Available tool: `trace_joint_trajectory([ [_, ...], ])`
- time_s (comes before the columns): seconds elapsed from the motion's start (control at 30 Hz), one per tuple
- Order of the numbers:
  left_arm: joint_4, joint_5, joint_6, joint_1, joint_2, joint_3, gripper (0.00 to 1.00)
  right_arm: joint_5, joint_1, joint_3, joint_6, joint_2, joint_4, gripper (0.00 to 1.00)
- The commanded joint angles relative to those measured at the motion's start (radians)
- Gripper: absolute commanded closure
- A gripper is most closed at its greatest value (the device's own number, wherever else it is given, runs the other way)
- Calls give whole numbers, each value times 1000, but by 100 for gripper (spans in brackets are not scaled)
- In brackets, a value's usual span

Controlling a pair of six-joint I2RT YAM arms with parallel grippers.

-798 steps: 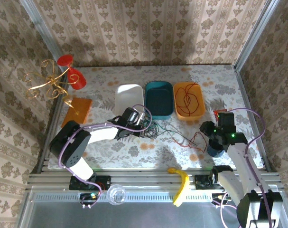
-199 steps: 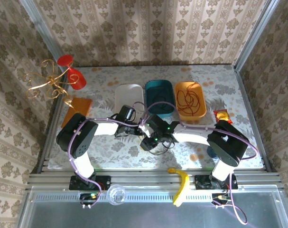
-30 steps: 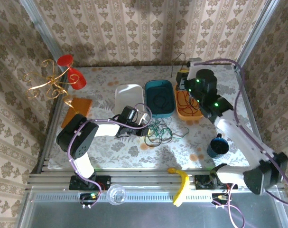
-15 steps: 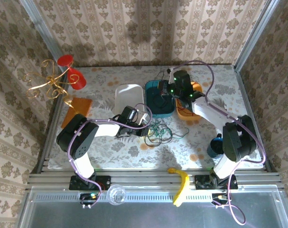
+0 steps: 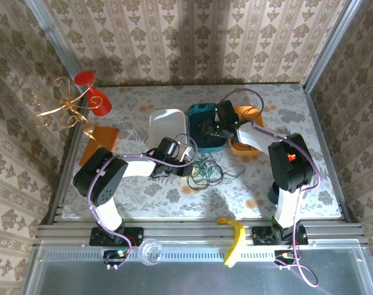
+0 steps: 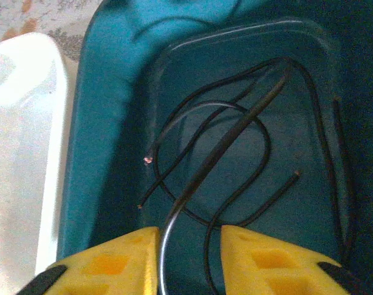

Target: Untangle the cables

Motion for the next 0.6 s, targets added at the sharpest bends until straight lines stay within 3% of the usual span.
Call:
trace_joint_trajectory([
  [0.0, -128, -72, 25, -9, 52, -27, 100, 92, -3, 28, -28, -85, -72, 62],
  [0.27, -125, -70, 30, -11, 52, -22, 100, 130, 3, -88, -86, -318, -139, 60],
  [0.43, -118, -66, 32, -11, 51, -25, 100, -82, 22, -274, -127, -451, -162, 60],
  [0.57, -117, -57, 35, -11, 56, -22, 100, -228, 73, -386, -135, -470, -137, 60],
])
